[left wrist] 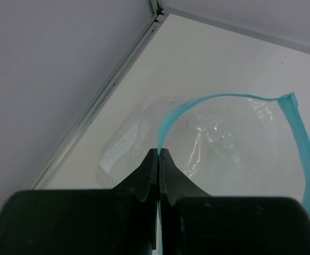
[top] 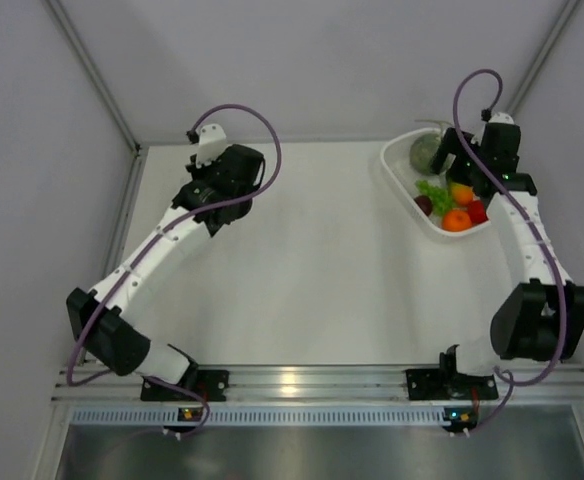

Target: Open the zip-top bag and remove the fake food

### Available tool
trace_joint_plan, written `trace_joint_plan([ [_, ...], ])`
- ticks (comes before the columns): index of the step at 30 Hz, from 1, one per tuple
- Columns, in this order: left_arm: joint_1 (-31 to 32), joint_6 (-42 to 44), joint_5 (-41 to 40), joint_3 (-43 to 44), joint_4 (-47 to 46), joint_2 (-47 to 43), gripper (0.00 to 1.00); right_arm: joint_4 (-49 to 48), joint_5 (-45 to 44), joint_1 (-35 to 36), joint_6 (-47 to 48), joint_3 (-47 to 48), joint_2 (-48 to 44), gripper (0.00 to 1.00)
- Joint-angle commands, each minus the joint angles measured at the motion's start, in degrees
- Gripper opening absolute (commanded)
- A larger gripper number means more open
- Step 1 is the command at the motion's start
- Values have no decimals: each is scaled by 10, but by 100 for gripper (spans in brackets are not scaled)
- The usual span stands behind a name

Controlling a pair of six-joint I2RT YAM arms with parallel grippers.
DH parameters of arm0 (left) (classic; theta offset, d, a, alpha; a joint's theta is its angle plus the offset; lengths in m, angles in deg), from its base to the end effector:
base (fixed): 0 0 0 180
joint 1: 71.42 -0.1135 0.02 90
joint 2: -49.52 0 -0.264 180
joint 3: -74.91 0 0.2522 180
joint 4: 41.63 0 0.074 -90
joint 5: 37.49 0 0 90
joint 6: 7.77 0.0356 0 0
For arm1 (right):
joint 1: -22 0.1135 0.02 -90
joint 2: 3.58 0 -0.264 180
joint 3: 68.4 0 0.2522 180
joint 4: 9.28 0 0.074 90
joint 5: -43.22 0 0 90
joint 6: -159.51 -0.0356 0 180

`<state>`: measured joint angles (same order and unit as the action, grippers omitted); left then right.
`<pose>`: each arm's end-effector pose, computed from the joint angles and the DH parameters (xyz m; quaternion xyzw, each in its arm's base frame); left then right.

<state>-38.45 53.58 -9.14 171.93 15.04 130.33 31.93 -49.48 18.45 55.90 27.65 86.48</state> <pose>0.2597 -0.1311 0.3855 -0.1852 0.7873 0.2153 0.5473 0.3598 -0.0240 0.3406 0.1431 0.8761 0.0195 0.4600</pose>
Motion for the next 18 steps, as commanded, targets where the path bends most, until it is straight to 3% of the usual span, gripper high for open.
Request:
trace_joint_plan([
  [1,-2,38,-56,53,-5,69,0,-186,245,4,-81,-100,-114,99],
  [5,-2,26,-51,93,-5,138,0,-254,337,6,-167,-201,-208,99],
  [9,3,-3,5,118,-5,192,1,-253,370,21,-173,-242,-273,99],
  [13,28,-37,61,131,-6,210,13,-185,351,51,-137,-241,-324,99],
  [17,46,-42,91,151,-5,217,33,-92,281,63,-85,-208,-357,99],
  [18,46,-43,108,154,-6,210,43,-71,265,62,-63,-201,-365,99],
])
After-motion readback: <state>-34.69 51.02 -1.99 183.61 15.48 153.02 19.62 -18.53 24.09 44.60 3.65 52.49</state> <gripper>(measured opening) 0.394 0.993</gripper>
